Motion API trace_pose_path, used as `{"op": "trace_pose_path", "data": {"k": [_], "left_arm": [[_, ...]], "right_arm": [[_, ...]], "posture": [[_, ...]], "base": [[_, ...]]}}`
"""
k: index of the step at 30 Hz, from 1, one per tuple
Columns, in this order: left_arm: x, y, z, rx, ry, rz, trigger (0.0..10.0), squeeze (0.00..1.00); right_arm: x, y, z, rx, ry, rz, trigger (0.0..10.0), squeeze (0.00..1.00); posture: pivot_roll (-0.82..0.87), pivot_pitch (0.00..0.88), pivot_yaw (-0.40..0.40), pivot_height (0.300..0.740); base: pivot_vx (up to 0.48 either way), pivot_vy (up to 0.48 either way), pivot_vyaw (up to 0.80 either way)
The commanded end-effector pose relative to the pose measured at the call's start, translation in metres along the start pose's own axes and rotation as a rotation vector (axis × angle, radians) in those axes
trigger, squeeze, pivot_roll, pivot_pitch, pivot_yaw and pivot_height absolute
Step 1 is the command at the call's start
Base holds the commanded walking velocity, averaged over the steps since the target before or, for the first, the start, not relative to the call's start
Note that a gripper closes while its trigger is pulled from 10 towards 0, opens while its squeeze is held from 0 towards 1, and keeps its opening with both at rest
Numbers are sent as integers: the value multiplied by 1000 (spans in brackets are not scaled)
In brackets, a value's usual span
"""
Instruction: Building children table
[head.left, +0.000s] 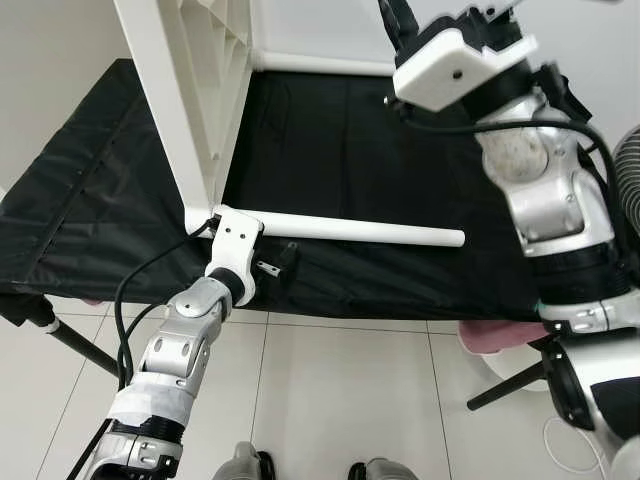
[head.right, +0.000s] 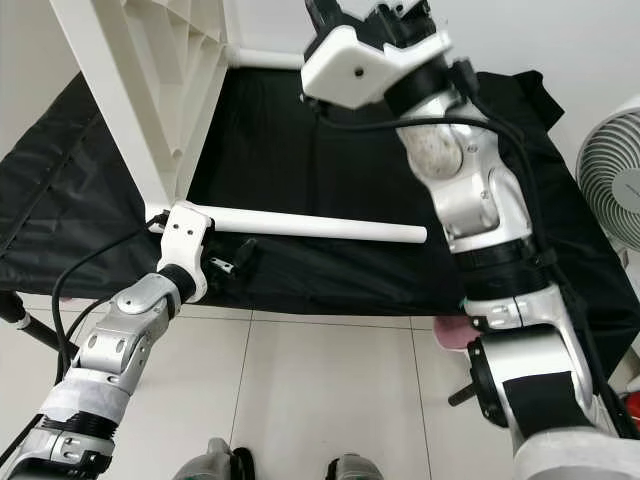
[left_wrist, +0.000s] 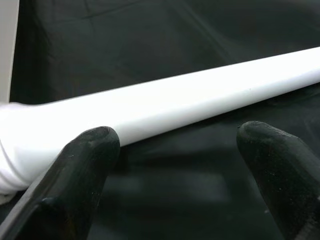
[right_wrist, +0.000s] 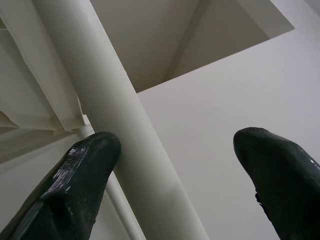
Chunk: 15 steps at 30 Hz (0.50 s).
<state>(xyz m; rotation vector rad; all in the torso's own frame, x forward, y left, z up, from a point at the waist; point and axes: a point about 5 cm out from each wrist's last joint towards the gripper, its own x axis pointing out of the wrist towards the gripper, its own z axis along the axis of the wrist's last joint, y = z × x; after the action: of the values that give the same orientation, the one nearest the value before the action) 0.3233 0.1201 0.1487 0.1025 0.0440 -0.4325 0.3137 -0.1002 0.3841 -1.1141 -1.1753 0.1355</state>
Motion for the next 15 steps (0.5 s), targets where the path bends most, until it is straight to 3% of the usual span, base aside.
{"op": "trace_pose_path", "data": {"k": [1,7,15], "left_arm": [[1,1,-3,10,13,2,10000,0],[4,0,-2,13,11,-6,10000,0],[6,-1,0,11,3,-9,10000,0]], "right_arm": [[8,-7,0,-12,6,34,10000,0],[19,-12,-8,-78,67,178,10000,0],[17,-10,-20,-73,168,268,10000,0]], "posture": [[-129,109,48,740],[-149,106,62,740],[-157,103,61,740]], "base": [[0,0,0],[0,0,0],[0,0,0]]}}
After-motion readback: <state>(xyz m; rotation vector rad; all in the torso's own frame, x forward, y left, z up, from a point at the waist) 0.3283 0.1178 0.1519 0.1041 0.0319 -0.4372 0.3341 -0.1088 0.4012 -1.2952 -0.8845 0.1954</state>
